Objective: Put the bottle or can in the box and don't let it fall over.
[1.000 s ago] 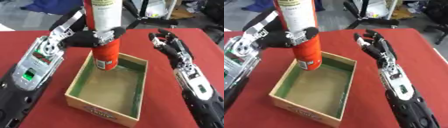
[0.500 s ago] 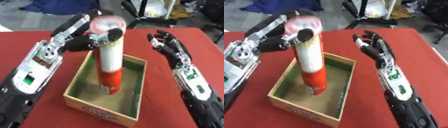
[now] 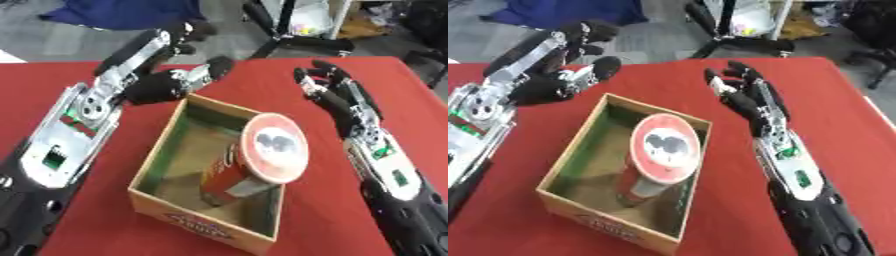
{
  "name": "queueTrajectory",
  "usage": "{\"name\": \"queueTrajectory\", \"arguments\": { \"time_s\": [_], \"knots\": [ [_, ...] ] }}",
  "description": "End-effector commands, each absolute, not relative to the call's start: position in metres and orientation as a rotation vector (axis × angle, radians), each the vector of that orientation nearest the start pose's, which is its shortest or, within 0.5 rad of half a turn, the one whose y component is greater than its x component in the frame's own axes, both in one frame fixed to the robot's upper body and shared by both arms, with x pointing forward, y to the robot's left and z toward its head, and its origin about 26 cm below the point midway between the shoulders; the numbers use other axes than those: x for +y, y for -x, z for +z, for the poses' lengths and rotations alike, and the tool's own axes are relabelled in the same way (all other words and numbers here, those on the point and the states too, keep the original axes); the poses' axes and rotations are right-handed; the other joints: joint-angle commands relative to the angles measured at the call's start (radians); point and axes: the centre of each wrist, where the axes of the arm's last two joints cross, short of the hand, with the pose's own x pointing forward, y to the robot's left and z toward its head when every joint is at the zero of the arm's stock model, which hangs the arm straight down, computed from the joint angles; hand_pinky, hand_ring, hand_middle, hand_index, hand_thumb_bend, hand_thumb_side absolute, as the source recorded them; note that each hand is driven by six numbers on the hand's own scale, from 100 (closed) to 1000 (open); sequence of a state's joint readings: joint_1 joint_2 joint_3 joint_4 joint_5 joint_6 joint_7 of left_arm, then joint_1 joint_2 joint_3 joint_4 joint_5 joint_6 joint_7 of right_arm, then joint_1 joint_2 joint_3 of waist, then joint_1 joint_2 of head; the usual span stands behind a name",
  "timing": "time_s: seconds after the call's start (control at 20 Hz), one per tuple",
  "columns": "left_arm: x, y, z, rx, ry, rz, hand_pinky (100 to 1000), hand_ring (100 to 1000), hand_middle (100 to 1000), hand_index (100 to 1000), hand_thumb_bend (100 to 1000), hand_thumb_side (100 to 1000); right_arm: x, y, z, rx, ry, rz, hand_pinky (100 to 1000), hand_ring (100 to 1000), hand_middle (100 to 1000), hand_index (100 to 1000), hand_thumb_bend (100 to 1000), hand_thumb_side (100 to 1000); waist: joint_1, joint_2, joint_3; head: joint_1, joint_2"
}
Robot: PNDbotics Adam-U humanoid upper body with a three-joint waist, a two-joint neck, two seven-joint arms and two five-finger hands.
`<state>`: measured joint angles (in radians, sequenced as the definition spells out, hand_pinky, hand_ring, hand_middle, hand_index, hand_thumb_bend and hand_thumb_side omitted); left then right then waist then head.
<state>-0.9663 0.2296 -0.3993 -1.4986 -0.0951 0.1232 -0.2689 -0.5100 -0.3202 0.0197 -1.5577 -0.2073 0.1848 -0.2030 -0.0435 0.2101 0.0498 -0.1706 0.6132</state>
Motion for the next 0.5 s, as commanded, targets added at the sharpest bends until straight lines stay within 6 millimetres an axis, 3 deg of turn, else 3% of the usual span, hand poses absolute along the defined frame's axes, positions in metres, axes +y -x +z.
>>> {"name": "queueTrajectory", "arguments": {
  "time_s": [0.05, 0.5],
  "knots": [
    [0.099, -0.386, 0.284, -2.123, 0.072, -1.14, 920, 945, 864, 879, 466, 693, -0.265, -0.381, 0.175, -1.892, 0.133, 0.038, 741, 828, 787, 866, 382, 351, 0.0, -0.027, 0.002, -0.005, -0.01],
    [0.16, -0.396, 0.284, -2.116, -0.081, -0.926, 913, 942, 864, 870, 433, 714, -0.269, -0.381, 0.174, -1.89, 0.15, 0.026, 742, 829, 788, 866, 380, 352, 0.0, -0.033, 0.019, -0.023, -0.004]
  ]
}}
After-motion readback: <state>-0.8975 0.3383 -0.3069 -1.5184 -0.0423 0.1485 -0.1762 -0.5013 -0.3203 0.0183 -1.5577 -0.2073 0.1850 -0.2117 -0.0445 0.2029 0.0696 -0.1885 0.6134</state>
